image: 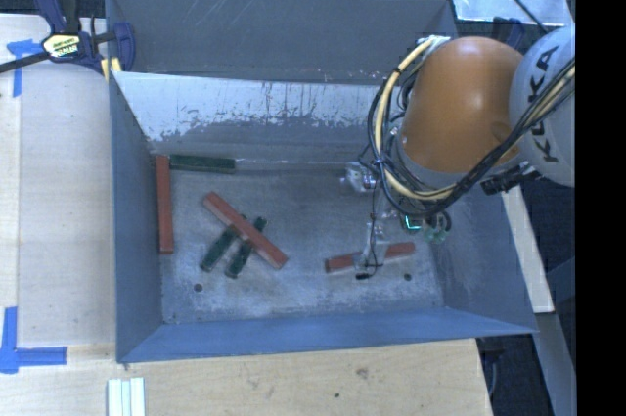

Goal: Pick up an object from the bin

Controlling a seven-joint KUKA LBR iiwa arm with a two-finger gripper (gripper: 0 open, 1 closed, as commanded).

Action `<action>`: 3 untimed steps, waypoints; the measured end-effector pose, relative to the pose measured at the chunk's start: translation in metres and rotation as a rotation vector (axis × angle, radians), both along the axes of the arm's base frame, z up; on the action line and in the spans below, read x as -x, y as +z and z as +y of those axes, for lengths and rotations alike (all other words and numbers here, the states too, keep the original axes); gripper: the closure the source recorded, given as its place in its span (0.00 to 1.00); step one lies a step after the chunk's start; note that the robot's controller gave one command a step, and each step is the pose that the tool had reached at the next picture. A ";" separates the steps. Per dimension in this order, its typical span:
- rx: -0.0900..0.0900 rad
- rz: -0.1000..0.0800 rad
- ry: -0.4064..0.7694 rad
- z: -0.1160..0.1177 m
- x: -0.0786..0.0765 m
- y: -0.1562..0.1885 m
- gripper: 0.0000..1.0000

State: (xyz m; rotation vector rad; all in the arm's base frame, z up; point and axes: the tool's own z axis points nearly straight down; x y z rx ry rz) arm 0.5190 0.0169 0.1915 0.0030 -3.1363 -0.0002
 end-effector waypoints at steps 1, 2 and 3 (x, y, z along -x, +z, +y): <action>0.000 -0.008 -0.001 0.000 -0.002 0.004 0.00; 0.001 -0.014 0.051 -0.031 -0.014 -0.062 0.00; 0.001 -0.003 0.133 -0.060 -0.019 -0.125 0.00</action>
Offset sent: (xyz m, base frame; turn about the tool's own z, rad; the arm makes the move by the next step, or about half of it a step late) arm 0.0209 -0.0567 -0.1215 -0.0921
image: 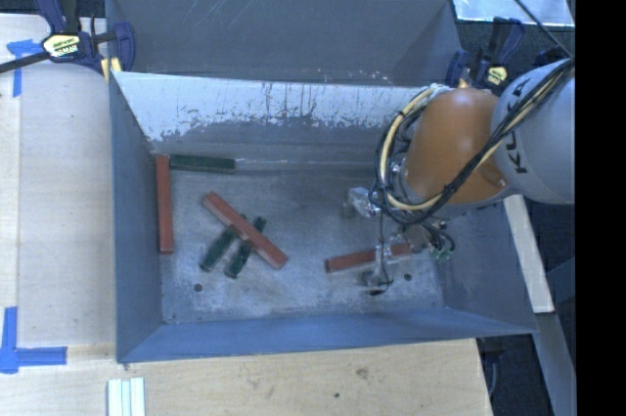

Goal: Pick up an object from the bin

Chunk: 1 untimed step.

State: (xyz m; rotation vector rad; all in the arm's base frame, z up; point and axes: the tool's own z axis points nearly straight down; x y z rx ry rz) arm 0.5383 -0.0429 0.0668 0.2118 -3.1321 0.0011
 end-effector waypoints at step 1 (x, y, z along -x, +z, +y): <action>-0.001 -0.003 -0.034 0.002 0.005 0.003 0.00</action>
Offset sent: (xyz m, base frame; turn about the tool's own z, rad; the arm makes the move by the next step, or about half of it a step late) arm 0.0000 0.0000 0.0000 0.0000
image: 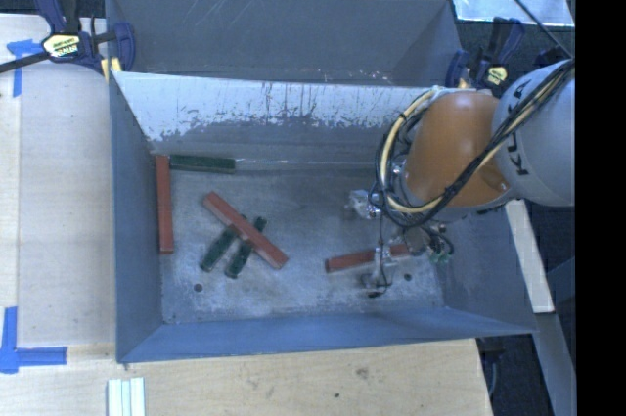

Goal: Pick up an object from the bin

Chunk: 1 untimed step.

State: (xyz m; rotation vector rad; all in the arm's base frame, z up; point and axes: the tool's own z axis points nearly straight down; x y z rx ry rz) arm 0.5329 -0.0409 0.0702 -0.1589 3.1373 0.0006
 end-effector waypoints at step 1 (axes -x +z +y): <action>0.001 -0.004 0.020 -0.001 -0.004 -0.002 0.00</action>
Offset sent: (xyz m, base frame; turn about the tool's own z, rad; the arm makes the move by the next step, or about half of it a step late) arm 0.0000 0.0000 0.0000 0.0000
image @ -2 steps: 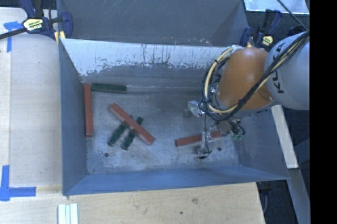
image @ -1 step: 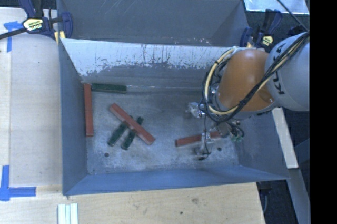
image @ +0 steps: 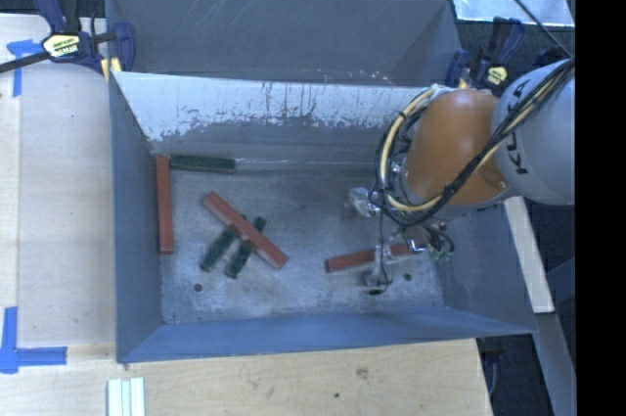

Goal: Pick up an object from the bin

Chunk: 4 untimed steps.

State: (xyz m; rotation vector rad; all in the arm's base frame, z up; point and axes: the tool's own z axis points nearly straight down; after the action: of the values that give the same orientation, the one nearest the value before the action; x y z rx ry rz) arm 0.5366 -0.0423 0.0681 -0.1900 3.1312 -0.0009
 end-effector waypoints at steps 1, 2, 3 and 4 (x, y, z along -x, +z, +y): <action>-0.001 0.002 -0.020 0.001 0.003 0.003 1.00; -0.001 0.002 -0.020 0.001 0.003 0.003 1.00; -0.001 0.004 -0.020 0.001 0.004 0.006 1.00; -0.001 0.013 -0.020 0.001 0.006 0.026 1.00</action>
Offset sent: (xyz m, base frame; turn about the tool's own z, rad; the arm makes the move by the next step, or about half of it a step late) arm 0.0000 0.0000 0.0000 0.0000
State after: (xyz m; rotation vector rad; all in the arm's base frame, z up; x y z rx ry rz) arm 0.5303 -0.0411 0.0940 -0.1589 3.1464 0.0020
